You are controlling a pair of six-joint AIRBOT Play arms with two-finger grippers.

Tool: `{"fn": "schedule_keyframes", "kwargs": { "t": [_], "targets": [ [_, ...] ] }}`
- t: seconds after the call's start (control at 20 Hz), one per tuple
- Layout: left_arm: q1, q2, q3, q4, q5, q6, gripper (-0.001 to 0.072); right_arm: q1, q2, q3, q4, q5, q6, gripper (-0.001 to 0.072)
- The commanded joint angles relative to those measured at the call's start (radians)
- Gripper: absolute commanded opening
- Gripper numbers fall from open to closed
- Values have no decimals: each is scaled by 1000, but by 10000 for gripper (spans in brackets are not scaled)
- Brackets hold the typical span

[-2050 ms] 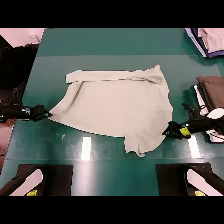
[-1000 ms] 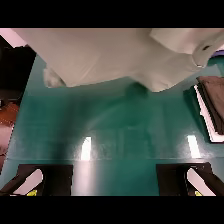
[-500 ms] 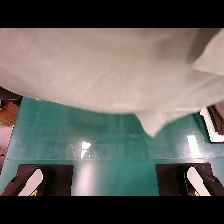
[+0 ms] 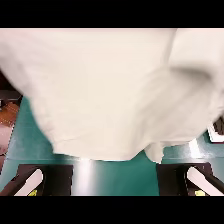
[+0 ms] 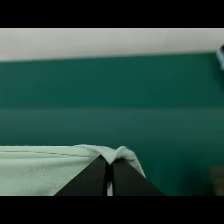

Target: Fold the shirts.

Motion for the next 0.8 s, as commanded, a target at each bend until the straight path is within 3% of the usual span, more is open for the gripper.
{"fn": "schedule_keyframes", "kwargs": {
  "t": [0.0,0.15,0.25,0.4,0.55,0.65,0.75],
  "targets": [
    [0,-138,-237,-3,-20,-5,22,153,-175,-156,-149,75,35,12],
    [-72,-315,-286,27,85,23,22,272,-330,-216,-258,-31,55,13],
    [-150,-413,-285,31,244,108,22,320,-426,-205,-291,-164,57,13],
    [-223,-509,-285,31,509,111,22,357,-533,-140,-297,-342,73,13],
    [-248,-538,-284,34,677,114,22,360,-592,-84,-297,-459,73,13],
    [-248,-541,-284,38,727,120,23,359,-603,-89,-305,-522,72,13],
    [-248,-542,-284,39,706,187,23,363,-603,-109,-379,-544,71,13]
  ]
}}
